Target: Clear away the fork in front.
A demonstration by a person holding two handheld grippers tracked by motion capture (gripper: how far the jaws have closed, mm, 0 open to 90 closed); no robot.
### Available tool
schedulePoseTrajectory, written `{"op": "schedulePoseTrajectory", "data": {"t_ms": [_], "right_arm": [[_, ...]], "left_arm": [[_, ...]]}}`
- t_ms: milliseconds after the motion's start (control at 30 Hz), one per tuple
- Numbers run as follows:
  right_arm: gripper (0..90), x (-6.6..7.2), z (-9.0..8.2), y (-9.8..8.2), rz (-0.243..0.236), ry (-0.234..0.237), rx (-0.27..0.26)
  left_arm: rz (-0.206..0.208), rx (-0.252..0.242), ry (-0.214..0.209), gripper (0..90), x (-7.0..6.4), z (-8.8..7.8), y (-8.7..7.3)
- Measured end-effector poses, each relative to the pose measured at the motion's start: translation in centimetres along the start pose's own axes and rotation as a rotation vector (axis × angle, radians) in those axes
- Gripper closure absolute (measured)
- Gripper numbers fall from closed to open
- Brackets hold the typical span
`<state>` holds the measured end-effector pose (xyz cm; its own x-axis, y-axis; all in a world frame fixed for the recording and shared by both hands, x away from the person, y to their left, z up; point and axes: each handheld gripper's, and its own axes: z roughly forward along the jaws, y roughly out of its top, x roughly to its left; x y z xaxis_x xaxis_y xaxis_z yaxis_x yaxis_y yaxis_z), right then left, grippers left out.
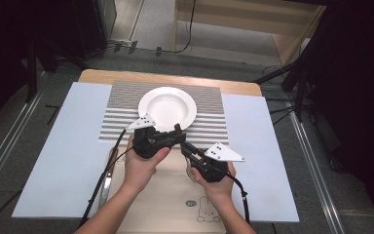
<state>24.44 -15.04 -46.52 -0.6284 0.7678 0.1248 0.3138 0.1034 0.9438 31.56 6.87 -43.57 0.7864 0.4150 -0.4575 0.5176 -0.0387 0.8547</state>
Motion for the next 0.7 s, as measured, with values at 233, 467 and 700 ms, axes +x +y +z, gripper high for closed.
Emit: {"op": "schedulePoseTrajectory", "data": {"t_ms": [233, 467, 700], "right_arm": [[59.0, 0.1, 0.1, 0.0, -0.056, 0.021, -0.062], [38.4, -0.9, -0.8, -0.6, -0.114, 0.016, -0.087], [20.3, -3.2, -2.8, -1.8, -0.046, -0.067, -0.024]], "left_arm": [[0.003, -0.016, -0.007, 77.8, 0.5, -1.1, 0.4], [0.029, -0.031, 0.008, 78.2, 1.0, -3.2, 0.4], [0.034, -0.026, 0.013, 78.4, 1.6, -4.7, 0.0]]}}
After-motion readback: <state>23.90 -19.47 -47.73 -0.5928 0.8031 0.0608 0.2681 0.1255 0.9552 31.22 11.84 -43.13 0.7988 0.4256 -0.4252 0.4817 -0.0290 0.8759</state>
